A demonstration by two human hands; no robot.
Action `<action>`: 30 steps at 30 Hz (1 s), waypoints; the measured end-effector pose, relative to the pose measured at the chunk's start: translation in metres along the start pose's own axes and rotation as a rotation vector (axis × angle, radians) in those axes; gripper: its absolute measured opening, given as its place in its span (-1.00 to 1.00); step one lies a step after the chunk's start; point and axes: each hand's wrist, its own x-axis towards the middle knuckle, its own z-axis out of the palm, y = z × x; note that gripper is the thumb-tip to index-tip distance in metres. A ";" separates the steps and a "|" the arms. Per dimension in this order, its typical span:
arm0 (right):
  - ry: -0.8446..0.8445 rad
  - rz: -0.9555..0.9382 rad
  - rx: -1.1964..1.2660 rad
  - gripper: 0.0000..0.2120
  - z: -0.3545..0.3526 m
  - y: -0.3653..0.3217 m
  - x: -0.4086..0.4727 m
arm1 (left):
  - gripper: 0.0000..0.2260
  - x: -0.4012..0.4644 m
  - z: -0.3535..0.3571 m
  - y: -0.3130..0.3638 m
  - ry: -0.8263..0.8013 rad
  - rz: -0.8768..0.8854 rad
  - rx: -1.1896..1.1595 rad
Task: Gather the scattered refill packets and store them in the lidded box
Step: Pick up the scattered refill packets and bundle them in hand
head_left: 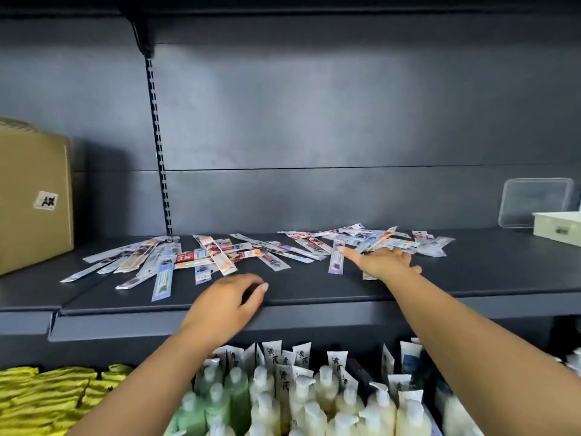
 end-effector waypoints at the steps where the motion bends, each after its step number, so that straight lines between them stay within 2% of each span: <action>1: -0.026 0.008 -0.041 0.05 0.003 -0.003 0.003 | -0.74 0.006 0.000 -0.001 -0.008 -0.002 -0.013; 4: -0.067 0.028 -0.150 0.00 0.012 -0.014 0.017 | -0.59 0.026 0.002 -0.005 -0.002 0.071 -0.039; 6: -0.036 0.020 -0.124 -0.20 0.017 -0.019 0.025 | -0.52 0.034 0.007 -0.009 0.012 0.103 -0.107; 8: 0.029 0.019 -0.056 -0.41 0.016 -0.018 0.033 | -0.61 0.040 0.012 -0.013 0.023 0.119 -0.138; 9: 0.043 0.019 -0.024 -0.45 0.015 -0.017 0.037 | -0.64 0.041 0.014 -0.014 0.025 0.128 -0.148; 13: -0.091 -0.026 0.081 -0.44 0.001 -0.015 0.032 | -0.52 0.037 0.016 -0.021 0.032 0.144 -0.237; 16: -0.150 -0.042 0.166 -0.60 -0.009 -0.013 0.026 | -0.52 0.038 0.018 -0.024 0.016 0.150 -0.236; 19: -0.108 -0.066 0.244 -0.62 -0.011 -0.007 0.022 | -0.47 0.036 0.017 -0.020 -0.003 0.197 -0.187; 21: -0.038 -0.103 0.367 -0.66 -0.013 -0.006 0.013 | -0.53 0.035 0.015 -0.021 -0.040 0.168 -0.241; 23: 0.032 -0.232 0.592 -0.80 -0.011 -0.009 -0.005 | -0.69 0.040 0.011 -0.018 -0.046 0.047 -0.471; 25: -0.069 -0.393 0.770 -0.83 -0.001 -0.022 -0.032 | -0.78 0.051 0.009 -0.009 -0.034 -0.155 -0.883; 26: -0.166 -0.468 0.794 -0.84 0.010 -0.031 -0.044 | -0.77 0.056 0.008 -0.004 -0.048 -0.258 -1.052; 28: -0.303 -0.620 0.728 -0.82 0.035 -0.053 -0.070 | -0.78 0.062 0.008 0.004 -0.068 -0.368 -1.233; 30: -0.334 -0.734 0.621 -0.81 0.056 -0.067 -0.084 | -0.82 0.063 0.008 0.005 -0.068 -0.398 -1.377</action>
